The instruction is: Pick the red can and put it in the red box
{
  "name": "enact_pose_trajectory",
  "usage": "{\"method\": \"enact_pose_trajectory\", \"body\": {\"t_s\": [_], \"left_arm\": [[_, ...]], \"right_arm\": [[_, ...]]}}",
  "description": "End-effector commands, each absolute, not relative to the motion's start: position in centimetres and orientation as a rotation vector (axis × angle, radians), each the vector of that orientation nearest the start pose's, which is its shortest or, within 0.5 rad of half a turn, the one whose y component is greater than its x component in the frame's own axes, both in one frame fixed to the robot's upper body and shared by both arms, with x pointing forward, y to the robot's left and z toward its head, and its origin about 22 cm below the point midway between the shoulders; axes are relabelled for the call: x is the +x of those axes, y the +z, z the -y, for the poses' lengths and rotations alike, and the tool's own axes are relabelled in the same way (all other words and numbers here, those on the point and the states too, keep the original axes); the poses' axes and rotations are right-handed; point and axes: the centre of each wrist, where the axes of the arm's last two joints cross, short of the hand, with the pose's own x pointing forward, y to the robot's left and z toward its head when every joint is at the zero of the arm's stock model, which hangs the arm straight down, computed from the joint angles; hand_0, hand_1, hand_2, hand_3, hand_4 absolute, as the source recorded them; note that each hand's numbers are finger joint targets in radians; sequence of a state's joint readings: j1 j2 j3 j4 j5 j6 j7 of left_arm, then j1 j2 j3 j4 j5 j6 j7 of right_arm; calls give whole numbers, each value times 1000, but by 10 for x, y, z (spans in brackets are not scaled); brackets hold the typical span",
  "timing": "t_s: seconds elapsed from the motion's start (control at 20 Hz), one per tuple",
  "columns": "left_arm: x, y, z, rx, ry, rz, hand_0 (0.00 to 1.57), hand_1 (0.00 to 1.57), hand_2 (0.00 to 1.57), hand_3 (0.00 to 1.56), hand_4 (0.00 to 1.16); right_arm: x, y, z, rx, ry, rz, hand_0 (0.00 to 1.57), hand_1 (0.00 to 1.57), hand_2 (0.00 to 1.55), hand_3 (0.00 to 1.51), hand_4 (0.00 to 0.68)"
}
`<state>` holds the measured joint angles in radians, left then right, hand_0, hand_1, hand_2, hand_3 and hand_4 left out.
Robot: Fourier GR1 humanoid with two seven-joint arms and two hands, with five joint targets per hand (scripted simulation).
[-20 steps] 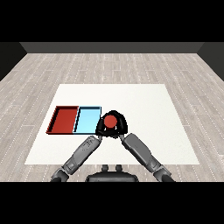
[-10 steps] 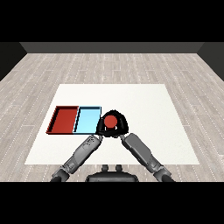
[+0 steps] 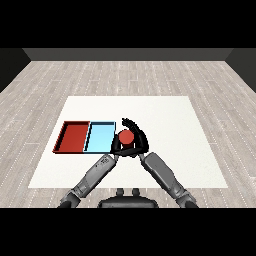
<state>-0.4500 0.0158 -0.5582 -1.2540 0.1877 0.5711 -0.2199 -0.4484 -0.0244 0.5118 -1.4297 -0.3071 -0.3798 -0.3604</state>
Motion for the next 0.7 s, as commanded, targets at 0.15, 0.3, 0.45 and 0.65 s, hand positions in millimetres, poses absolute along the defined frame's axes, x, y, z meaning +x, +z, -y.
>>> {"method": "enact_pose_trajectory", "body": {"t_s": [0.15, 0.3, 0.45, 0.65], "left_arm": [[275, 30, -49, -79, -115, 1821, 1571, 1571, 1571, 1486, 1150], [283, 14, -75, -61, -149, 1817, 1571, 1571, 1571, 1479, 1145], [293, 15, -82, -84, -101, 1791, 1571, 1571, 1571, 1490, 1139], [302, 17, -81, -50, -80, 1783, 1571, 1571, 1571, 1478, 1118]], "right_arm": [[297, 70, 80, 344, 100, 2069, 0, 0, 0, 0, 0], [288, 92, 108, 318, 84, 2104, 0, 0, 0, 0, 0], [291, 113, 112, 289, 21, 2168, 0, 0, 0, 0, 0], [286, 149, 139, 234, -39, 2244, 0, 0, 0, 0, 0]]}}
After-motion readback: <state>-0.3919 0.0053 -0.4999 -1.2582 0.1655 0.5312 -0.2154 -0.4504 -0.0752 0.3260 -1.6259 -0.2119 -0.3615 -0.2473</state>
